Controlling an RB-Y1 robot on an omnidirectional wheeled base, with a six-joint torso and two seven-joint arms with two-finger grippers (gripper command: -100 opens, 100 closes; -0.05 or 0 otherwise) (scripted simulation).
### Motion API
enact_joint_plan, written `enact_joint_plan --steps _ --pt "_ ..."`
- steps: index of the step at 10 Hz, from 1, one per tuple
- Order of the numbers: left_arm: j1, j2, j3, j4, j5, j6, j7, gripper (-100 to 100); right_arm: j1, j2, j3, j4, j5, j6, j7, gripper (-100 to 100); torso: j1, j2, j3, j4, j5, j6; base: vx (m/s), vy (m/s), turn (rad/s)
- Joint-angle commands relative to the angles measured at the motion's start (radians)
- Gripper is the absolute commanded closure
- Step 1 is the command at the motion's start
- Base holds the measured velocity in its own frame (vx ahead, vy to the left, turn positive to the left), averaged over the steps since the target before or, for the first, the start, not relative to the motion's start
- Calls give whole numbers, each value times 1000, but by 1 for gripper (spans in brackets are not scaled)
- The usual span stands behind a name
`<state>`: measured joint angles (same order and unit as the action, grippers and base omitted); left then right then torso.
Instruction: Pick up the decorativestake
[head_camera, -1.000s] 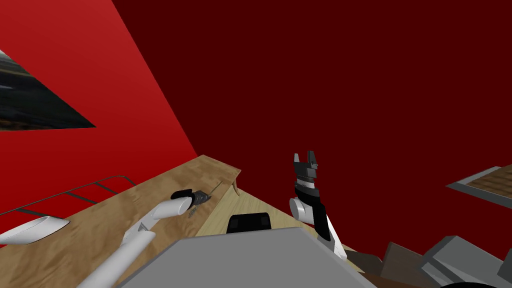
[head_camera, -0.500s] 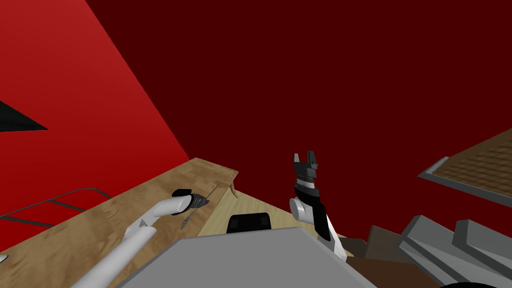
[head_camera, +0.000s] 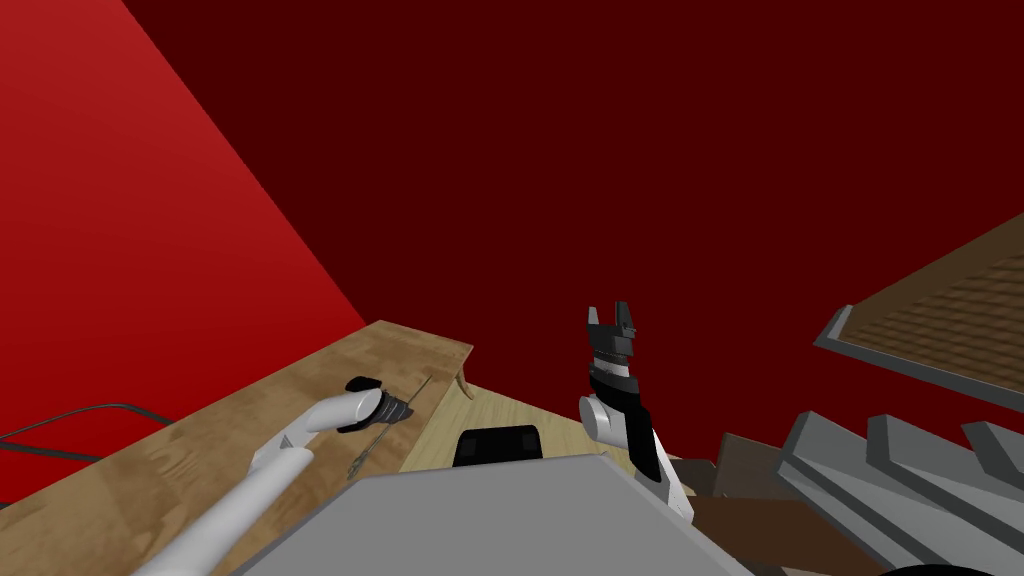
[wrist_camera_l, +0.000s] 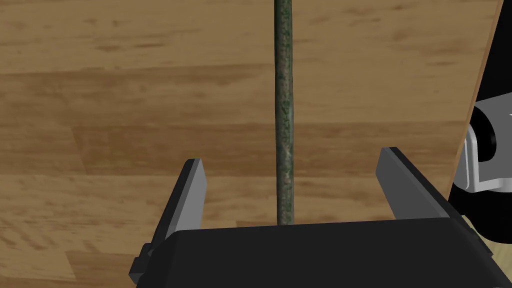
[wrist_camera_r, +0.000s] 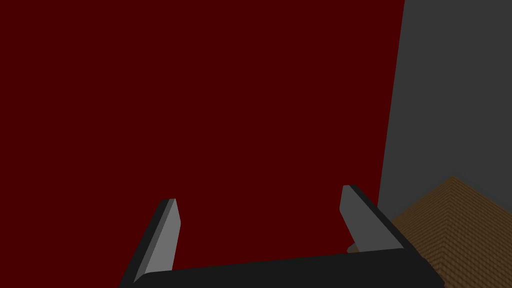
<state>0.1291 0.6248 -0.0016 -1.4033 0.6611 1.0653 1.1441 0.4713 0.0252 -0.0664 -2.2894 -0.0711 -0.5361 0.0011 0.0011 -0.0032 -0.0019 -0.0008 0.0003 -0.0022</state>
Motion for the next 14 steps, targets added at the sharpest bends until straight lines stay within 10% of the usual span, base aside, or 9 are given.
enact_joint_plan --steps 1,4,5,6,14 --pt "-16 6 -4 26 13 36 4 -100 0 0 0 0 0 0 0 0 0 0 0 0 0 0 20 18 -115" --pt "-20 11 -5 35 21 57 7 -100 0 0 0 0 0 0 0 0 0 0 0 0 0 0 19 19 -69" --pt "-21 11 -5 37 21 60 7 0 0 0 0 0 0 0 0 0 0 0 0 0 0 0 0 0 0" --pt "-25 21 45 86 35 44 -43 -100 0 0 0 0 0 0 0 0 -1 1 0 0 0 0 21 -61 -143" --pt "-33 42 205 267 64 12 -235 -100 0 0 0 0 0 0 0 0 -1 1 1 0 0 -1 14 -41 -63"
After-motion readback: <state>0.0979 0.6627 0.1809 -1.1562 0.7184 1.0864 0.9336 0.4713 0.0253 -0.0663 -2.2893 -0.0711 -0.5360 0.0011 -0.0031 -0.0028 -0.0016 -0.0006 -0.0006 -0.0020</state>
